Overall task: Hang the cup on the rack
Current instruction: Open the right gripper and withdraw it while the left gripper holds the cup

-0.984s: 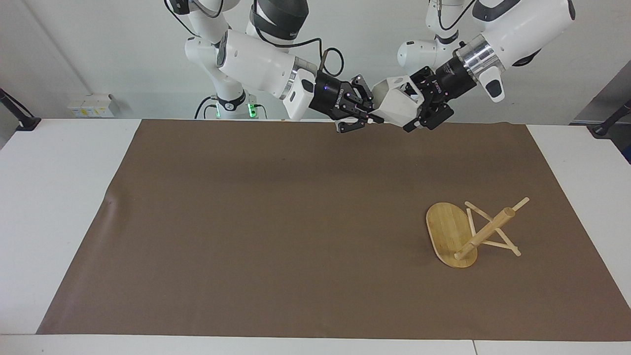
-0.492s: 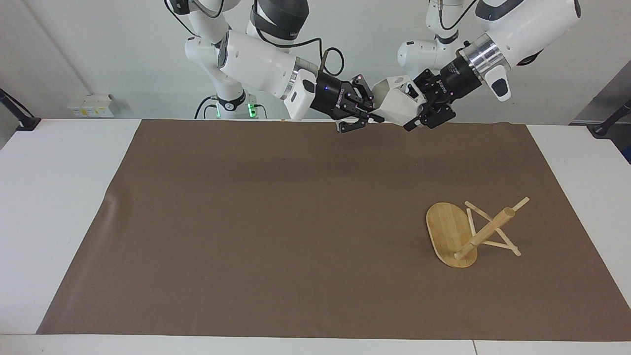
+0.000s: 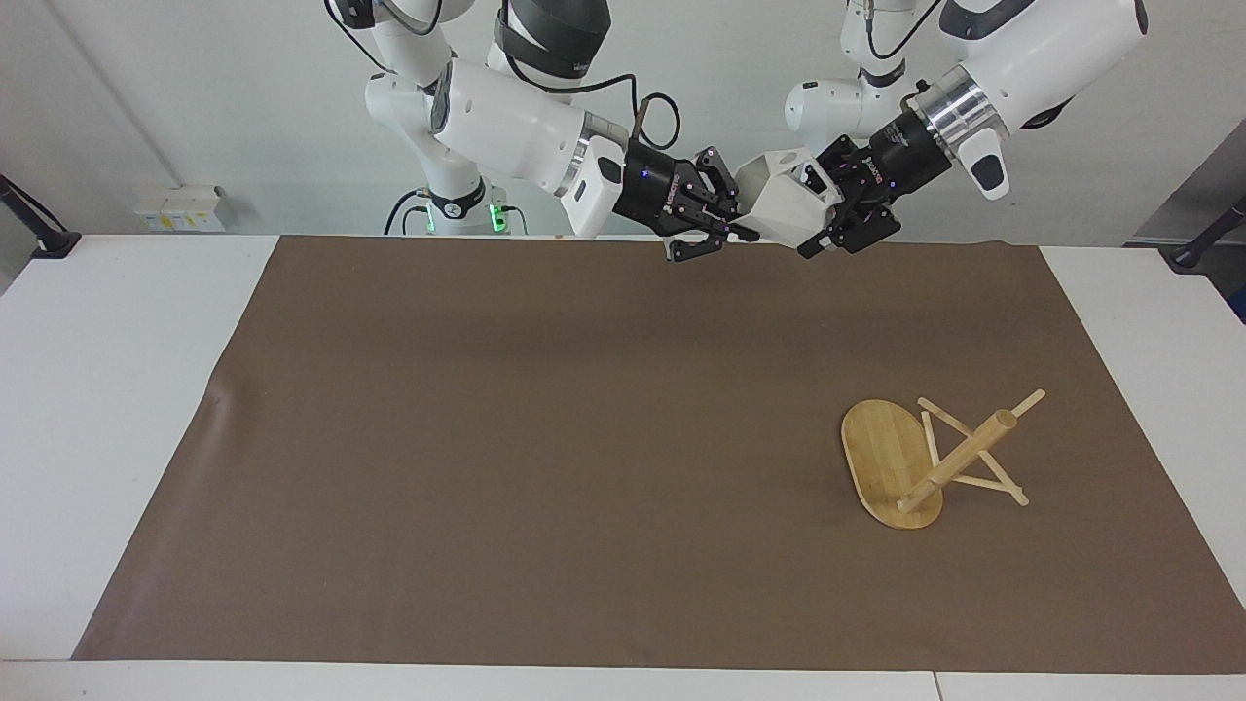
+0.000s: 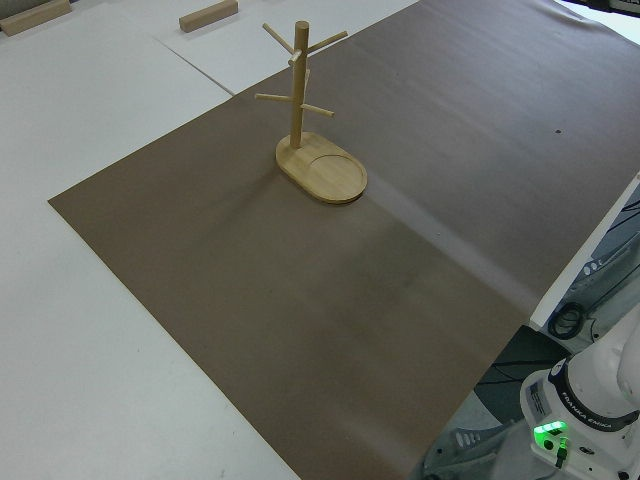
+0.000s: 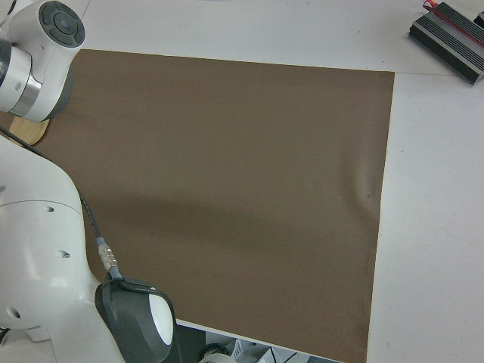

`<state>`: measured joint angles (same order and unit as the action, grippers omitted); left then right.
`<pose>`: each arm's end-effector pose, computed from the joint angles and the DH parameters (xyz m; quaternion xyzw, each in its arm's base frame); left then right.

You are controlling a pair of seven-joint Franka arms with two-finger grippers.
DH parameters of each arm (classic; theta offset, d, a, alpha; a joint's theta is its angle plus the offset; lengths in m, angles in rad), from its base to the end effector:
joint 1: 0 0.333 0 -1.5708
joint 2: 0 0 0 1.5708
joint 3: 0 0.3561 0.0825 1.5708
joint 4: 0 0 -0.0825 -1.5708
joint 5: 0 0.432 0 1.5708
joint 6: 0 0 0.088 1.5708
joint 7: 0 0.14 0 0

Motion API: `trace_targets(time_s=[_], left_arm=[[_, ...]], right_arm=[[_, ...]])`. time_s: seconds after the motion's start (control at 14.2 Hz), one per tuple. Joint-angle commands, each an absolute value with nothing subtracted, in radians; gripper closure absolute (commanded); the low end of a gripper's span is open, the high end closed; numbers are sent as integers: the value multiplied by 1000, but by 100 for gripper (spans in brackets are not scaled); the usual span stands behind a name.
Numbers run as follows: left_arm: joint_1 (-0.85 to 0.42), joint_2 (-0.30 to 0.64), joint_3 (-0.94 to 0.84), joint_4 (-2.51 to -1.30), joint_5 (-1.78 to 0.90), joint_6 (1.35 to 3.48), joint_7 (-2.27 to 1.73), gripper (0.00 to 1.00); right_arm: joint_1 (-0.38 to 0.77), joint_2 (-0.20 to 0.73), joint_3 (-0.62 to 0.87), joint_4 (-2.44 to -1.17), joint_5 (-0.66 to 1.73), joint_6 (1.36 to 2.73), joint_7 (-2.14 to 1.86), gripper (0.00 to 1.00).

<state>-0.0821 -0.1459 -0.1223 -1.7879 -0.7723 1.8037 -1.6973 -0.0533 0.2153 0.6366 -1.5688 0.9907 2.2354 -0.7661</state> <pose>0.5493 -0.2016 0.6556 0.6414 0.6712 -0.2526 0.2726 0.6090 0.4040 0.6235 -0.7742 -0.3492 -0.2480 0.4659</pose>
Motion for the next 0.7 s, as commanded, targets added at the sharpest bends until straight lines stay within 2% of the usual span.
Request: trace_targets(time_s=[0.0, 0.42, 0.63], left_arm=[[-48, -178, -117, -1821, -792, 1816, -1746, 100], [-37, -178, -117, -1827, -792, 1821, -1746, 100], [-32, -190, -114, -1867, -787, 1905, -1799, 100]], right_arm=[[-64, 209, 661, -1568, 969, 2249, -661, 1], [-64, 207, 667, -1566, 969, 2263, -641, 0], [-64, 206, 666, -1568, 957, 2264, -644, 0]])
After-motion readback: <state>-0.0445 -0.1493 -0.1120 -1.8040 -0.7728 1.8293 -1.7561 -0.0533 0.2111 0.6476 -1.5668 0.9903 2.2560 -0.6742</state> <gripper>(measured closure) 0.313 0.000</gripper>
